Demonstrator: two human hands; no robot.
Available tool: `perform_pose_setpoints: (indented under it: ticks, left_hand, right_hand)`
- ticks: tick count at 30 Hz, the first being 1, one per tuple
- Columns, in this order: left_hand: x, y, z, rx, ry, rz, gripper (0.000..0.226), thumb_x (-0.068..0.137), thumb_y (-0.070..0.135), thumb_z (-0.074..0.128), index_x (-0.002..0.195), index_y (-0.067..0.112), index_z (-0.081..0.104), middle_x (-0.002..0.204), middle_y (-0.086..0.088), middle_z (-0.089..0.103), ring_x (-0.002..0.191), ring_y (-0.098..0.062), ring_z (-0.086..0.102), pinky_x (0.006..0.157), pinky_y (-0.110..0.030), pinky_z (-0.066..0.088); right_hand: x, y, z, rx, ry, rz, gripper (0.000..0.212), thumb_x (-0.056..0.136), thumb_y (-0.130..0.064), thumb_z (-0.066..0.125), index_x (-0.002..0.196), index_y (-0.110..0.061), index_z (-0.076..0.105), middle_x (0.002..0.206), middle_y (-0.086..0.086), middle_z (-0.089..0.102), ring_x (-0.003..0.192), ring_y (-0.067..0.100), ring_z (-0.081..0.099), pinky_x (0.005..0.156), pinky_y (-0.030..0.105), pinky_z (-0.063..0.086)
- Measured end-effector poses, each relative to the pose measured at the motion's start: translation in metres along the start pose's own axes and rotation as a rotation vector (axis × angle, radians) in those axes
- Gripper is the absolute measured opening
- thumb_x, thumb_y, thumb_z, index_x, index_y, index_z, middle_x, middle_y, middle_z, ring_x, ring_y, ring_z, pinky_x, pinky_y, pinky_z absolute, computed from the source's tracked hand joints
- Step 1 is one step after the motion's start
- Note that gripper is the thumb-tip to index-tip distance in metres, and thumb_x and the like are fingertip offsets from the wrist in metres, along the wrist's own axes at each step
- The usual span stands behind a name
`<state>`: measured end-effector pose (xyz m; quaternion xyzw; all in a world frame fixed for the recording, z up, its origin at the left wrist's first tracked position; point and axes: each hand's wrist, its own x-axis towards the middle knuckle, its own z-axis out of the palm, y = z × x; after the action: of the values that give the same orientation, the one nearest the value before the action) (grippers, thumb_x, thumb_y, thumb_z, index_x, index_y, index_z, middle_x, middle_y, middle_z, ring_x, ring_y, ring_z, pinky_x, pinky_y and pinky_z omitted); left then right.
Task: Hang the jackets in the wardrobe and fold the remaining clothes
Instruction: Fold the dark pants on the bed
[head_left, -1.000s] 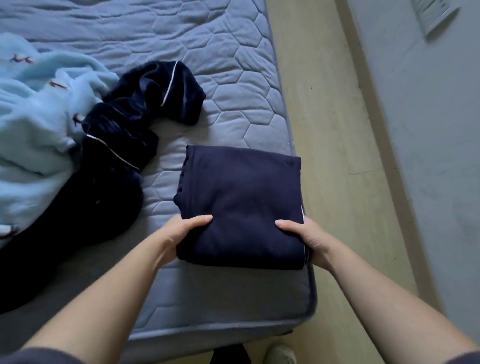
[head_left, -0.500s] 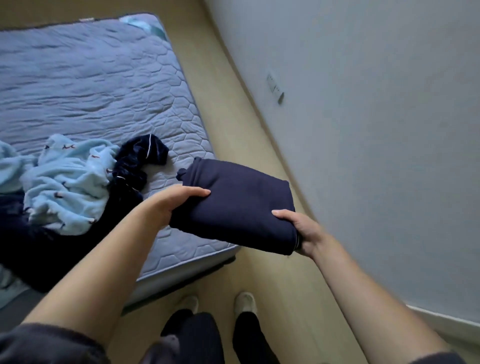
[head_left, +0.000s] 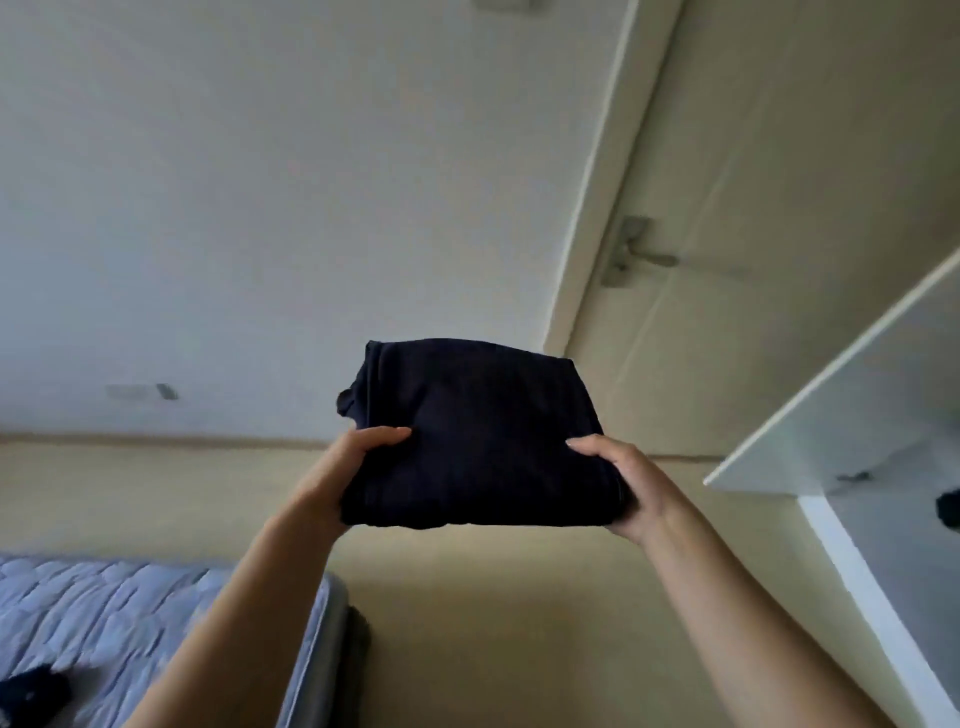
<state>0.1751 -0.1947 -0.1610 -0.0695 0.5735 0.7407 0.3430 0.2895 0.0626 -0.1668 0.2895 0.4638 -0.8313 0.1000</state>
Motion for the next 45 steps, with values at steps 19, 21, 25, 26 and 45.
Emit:
perform_pose_setpoints:
  ticks: [19, 21, 25, 26, 45]
  left_hand:
    - [0.028, -0.169, 0.557, 0.160, -0.883, -0.182, 0.044, 0.062, 0.016, 0.073, 0.105, 0.020, 0.069, 0.108, -0.012, 0.071, 0.094, -0.034, 0.069, 0.060, -0.040, 0.056]
    - [0.053, -0.169, 0.604, 0.170, -0.956, -0.181, 0.047, 0.059, 0.018, 0.079, 0.105, 0.023, 0.071, 0.113, -0.012, 0.069, 0.100, -0.034, 0.067, 0.067, -0.042, 0.056]
    - [0.104, -0.157, 0.707, 0.235, -1.076, -0.142, 0.053, 0.055, 0.022, 0.082, 0.106, 0.024, 0.071, 0.114, -0.011, 0.069, 0.102, -0.035, 0.066, 0.071, -0.044, 0.056]
    - [0.116, -0.151, 0.735, 0.258, -1.100, -0.138, 0.058, 0.054, 0.022, 0.083, 0.111, 0.021, 0.069, 0.115, -0.012, 0.069, 0.103, -0.035, 0.066, 0.071, -0.045, 0.056]
    - [0.210, -0.071, 1.177, 0.338, -1.352, 0.029, 0.054, 0.057, 0.020, 0.074, 0.109, 0.011, 0.065, 0.101, -0.012, 0.073, 0.088, -0.030, 0.071, 0.059, -0.035, 0.058]
  right_hand:
    - [-0.309, -0.064, -0.430, 0.270, 0.545, -0.550, 0.076, 0.059, -0.027, 0.081, 0.131, -0.015, 0.057, 0.129, 0.011, 0.062, 0.117, 0.035, 0.059, 0.094, 0.050, 0.049]
    - [-0.308, -0.087, -0.465, 0.270, 0.583, -0.586, 0.067, 0.067, -0.024, 0.076, 0.130, -0.013, 0.058, 0.129, 0.014, 0.061, 0.117, 0.037, 0.059, 0.097, 0.053, 0.047]
    - [-0.300, -0.147, -0.524, 0.321, 0.737, -0.622, 0.061, 0.068, -0.021, 0.068, 0.127, -0.008, 0.059, 0.123, 0.018, 0.064, 0.114, 0.040, 0.060, 0.097, 0.054, 0.047]
    - [-0.298, -0.165, -0.538, 0.336, 0.774, -0.644, 0.061, 0.068, -0.021, 0.067, 0.126, -0.006, 0.059, 0.121, 0.018, 0.065, 0.112, 0.039, 0.061, 0.094, 0.051, 0.050]
    - [-0.356, -0.469, -0.772, 0.239, 0.927, -1.030, 0.050, 0.067, -0.015, 0.063, 0.118, -0.013, 0.064, 0.108, 0.011, 0.072, 0.089, 0.030, 0.071, 0.063, 0.037, 0.058]
